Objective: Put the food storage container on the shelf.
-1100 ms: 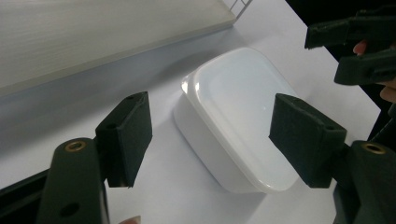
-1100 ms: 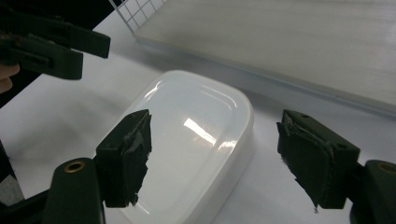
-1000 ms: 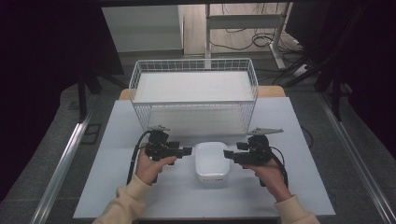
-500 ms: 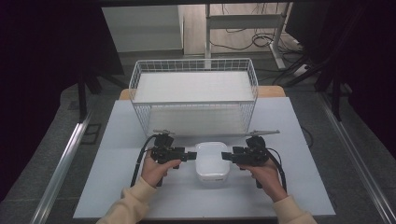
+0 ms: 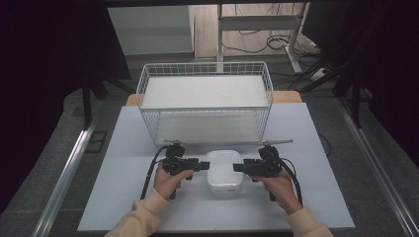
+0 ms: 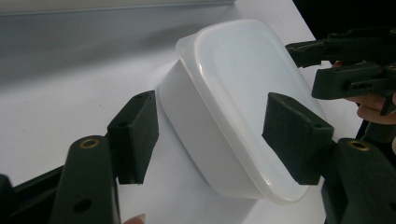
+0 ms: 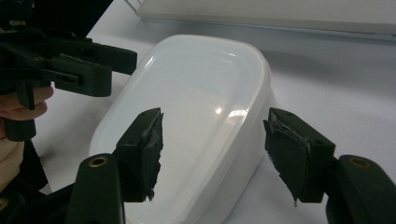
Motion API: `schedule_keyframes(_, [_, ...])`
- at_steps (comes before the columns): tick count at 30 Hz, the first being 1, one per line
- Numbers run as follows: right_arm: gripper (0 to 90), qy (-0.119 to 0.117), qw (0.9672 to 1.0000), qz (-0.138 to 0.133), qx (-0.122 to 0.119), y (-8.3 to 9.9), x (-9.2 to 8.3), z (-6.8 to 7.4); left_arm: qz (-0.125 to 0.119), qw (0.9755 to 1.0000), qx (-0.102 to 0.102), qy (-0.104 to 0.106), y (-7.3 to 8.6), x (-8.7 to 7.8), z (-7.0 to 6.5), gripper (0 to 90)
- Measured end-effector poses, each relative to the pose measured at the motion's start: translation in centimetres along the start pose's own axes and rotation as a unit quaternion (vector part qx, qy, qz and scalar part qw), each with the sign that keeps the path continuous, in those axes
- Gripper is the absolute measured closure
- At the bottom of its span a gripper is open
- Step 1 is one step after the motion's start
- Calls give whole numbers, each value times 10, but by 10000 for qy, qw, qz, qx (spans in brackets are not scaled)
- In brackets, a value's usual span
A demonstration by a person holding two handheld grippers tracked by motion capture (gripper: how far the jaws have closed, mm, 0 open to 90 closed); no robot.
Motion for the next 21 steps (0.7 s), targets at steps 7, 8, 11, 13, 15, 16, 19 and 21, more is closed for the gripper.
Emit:
schedule_keyframes(7, [445, -165, 9996, 38, 210, 5, 4, -3, 128, 9999, -2, 105, 3, 12, -5, 445])
schedule_keyframes(8, [445, -165, 9996, 38, 210, 5, 4, -3, 128, 9999, -2, 105, 3, 12, -5, 457])
schedule_keyframes(11, [518, -278, 9990, 33, 339, 6, 4, -4, 123, 9995, -124, 263, 3, 14, -8, 515])
schedule_keyframes(13, [558, -275, 9989, 5, 383, 7, 2, -5, 77, 9995, -171, 261, 3, 14, -8, 524])
schedule_keyframes(15, [592, -352, 9979, 9, 541, 8, 0, -7, 61, 9993, -228, 287, 3, 12, -8, 570])
schedule_keyframes(16, [614, -435, 9971, 4, 621, 9, -1, -7, -8, 9990, -327, 302, 3, 11, -9, 584])
schedule_keyframes(19, [666, -683, 9942, -46, 834, 11, -6, -9, -32, 9983, -374, 449, 5, 8, -7, 619])
schedule_keyframes(21, [681, -733, 9935, -57, 871, 12, -8, -9, -42, 9980, -381, 512, 5, 6, -7, 651])
Point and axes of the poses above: each handheld gripper's, and its own axes: x roughly forward along the jaws, y roughly out of its underside, z roughly to its left, the point moved 6 cm from there along x, roughly forward along the jaws, and after that the axes turned 5 degrees about z, right-handed, at the moved point
